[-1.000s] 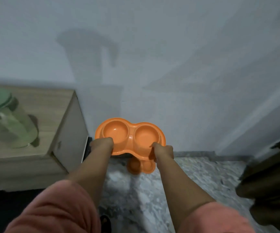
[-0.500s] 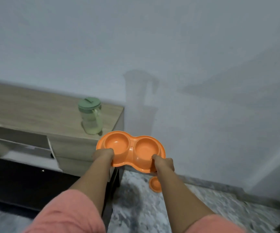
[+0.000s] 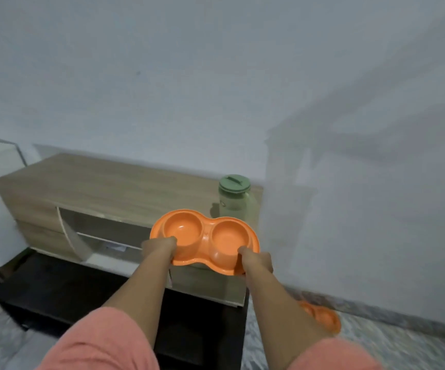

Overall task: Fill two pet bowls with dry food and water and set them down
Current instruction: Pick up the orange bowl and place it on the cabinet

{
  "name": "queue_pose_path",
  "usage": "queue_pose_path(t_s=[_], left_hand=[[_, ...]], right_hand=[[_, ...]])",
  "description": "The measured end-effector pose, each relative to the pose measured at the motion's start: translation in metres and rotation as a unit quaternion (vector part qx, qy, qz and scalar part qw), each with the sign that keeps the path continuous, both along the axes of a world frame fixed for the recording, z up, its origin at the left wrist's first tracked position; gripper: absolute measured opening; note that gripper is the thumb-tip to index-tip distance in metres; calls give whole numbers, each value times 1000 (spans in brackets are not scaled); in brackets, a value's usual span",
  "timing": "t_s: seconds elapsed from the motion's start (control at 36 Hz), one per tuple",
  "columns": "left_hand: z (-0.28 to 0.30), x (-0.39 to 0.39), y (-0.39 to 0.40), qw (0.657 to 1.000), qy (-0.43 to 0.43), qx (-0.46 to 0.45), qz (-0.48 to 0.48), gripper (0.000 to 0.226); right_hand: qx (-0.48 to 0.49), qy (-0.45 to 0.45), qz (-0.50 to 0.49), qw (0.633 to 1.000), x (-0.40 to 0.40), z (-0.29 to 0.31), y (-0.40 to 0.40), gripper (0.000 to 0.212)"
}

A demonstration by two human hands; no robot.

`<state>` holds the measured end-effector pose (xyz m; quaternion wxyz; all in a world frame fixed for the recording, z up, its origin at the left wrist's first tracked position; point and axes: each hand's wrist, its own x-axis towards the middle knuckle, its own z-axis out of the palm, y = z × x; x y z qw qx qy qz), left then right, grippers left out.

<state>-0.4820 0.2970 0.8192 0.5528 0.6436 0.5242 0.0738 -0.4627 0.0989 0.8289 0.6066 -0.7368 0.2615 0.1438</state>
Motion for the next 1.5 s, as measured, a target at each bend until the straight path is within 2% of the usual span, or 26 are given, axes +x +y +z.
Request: queue_pose_path(t_s=[0.11,0.31,0.5,0.69,0.92,1.14,1.28,1.5], left_hand=[[6,-13,48,1000,-2,16,8,64],[9,-5,101,999,22,30,-30,63],[0,40,137,999,3,21,-32,60],[-7,107,164,998,30,46,-30,59],[-28,173,179,999,34,29,-12,55],[-43,196,194,997,79,22,-16,55],[-54,204,207,995,97,6,-38,57],[-80,213,219,986,131,31,-101,55]], right_hand=[[2,-3,3,1000,-7,0,52,52],[-4,10,-1,1000,9,1,108,55],[-18,9,11,1000,58,-1,142,53],[-30,26,26,999,136,-14,176,56],[-49,39,23,998,202,-26,199,57],[-61,79,26,995,230,-50,214,61],[-74,91,31,993,240,-59,222,57],[-125,97,27,987,242,-72,228,54]])
